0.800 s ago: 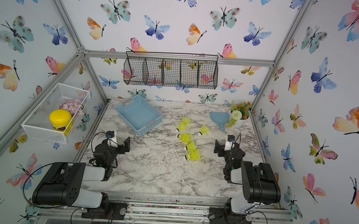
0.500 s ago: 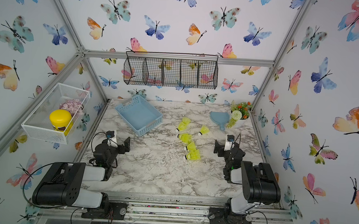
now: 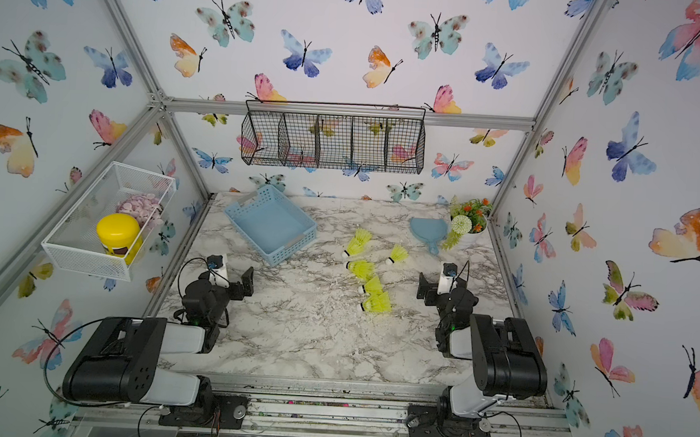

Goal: Put the shuttlecocks into the storage box
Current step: Move the storage box to the center of the board.

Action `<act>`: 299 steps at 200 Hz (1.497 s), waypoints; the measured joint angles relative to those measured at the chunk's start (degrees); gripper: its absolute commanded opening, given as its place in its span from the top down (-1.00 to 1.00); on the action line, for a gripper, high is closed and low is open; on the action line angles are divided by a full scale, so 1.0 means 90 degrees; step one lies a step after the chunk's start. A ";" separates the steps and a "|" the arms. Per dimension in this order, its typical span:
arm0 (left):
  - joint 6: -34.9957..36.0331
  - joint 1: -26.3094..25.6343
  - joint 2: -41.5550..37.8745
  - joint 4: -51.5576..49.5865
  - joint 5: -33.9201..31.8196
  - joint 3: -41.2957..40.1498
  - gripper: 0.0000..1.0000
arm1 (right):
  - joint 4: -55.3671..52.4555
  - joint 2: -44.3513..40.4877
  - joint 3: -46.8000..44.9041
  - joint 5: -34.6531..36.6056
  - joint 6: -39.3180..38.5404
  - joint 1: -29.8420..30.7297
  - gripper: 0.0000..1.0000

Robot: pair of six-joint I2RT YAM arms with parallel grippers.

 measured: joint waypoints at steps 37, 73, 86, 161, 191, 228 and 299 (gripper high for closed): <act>-0.0350 0.0000 -0.1059 -0.0180 -0.0835 -0.0352 -0.97 | -0.0510 -0.0903 -0.0090 0.0304 0.0109 0.0000 -0.97; -0.1265 0.0007 -0.1668 -0.1938 -0.1909 0.0435 -0.97 | -0.2191 -0.1790 0.0777 0.0624 0.0517 0.0000 -0.96; -0.1702 0.0007 -0.1639 -0.2846 -0.2125 0.1061 -0.97 | -0.2715 -0.1928 0.1098 0.0680 0.0695 0.0000 -0.97; -0.3531 0.0007 -0.0262 -0.5151 -0.0797 0.3101 -0.97 | -0.4845 -0.1953 0.1780 0.0386 0.1112 0.0000 -0.97; -0.3891 0.0007 0.0211 -0.5479 -0.0262 0.3565 -0.92 | -0.5102 -0.1955 0.1780 0.0260 0.1120 0.0000 -0.96; -0.4078 0.0007 0.0792 -0.5773 0.0129 0.4255 -0.79 | -0.5161 -0.1955 0.1780 0.0199 0.1120 0.0000 -0.96; -0.4158 0.0000 0.1671 -0.6572 0.0415 0.5285 -0.33 | -0.5311 -0.1955 0.1780 0.0051 0.1124 0.0000 -0.96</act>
